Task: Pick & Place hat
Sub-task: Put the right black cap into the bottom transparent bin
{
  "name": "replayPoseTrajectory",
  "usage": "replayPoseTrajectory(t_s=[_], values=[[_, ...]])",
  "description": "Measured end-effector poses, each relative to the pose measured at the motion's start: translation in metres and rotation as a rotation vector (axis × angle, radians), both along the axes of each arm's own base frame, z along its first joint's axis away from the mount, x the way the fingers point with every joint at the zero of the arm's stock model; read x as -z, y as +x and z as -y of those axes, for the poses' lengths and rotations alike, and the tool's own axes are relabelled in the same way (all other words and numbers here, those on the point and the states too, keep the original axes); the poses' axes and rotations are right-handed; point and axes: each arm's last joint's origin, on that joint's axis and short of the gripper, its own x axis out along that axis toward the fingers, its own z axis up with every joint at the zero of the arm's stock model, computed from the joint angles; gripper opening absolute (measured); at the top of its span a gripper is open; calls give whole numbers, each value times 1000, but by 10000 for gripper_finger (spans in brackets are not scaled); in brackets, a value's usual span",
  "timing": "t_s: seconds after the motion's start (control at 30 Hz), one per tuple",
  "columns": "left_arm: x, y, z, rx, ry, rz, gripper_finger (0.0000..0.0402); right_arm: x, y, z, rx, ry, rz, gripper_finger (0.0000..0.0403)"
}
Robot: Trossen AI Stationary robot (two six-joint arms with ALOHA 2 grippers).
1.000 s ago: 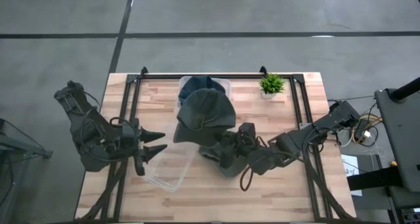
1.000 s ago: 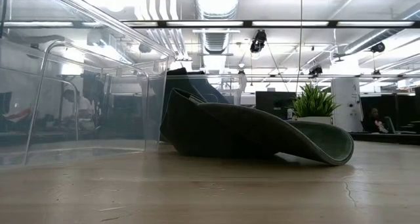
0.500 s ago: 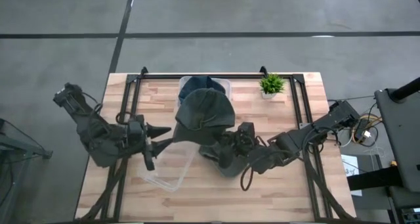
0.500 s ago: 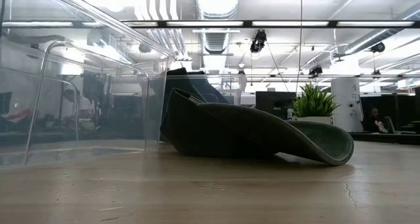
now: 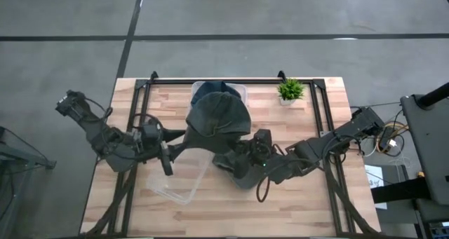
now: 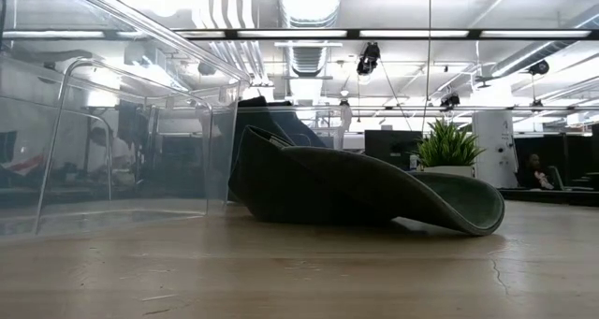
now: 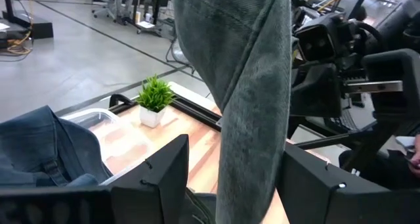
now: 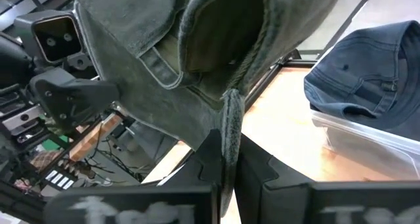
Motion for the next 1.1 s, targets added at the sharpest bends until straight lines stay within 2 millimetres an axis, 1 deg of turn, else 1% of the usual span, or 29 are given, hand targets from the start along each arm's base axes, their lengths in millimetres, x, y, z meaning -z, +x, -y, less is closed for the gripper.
replayPoseTrajectory(t_s=[0.2, 0.3, 0.4, 0.57, 0.6, 0.77, 0.87, 0.97, 1.1], values=[[0, 3, -5, -16, -3, -2, 198, 0, 0, 0, 0, 0, 0, 12], [0, 5, -7, -20, -3, -4, 182, 0, 0, 0, 0, 1, 1, 12], [1, 7, -7, -26, 3, -11, 140, 0, 0, 0, -2, -2, 3, 12], [4, 10, -6, -23, 41, -36, 28, -3, 1, -1, -13, -21, 11, 12], [5, 10, -6, -29, 51, -43, 16, -3, 1, -1, -16, -21, 13, 12], [5, 10, -6, -26, 52, -44, 7, -3, 1, -1, -20, -35, 5, 14], [4, 10, -6, -37, 53, -41, 6, -3, 1, -2, -26, -48, 0, 21], [5, 10, -7, -46, 63, -44, 5, -4, 1, -3, -66, -53, -13, 39], [4, 9, -7, -56, 72, -47, 5, -2, 0, -4, -153, -48, -54, 74]])
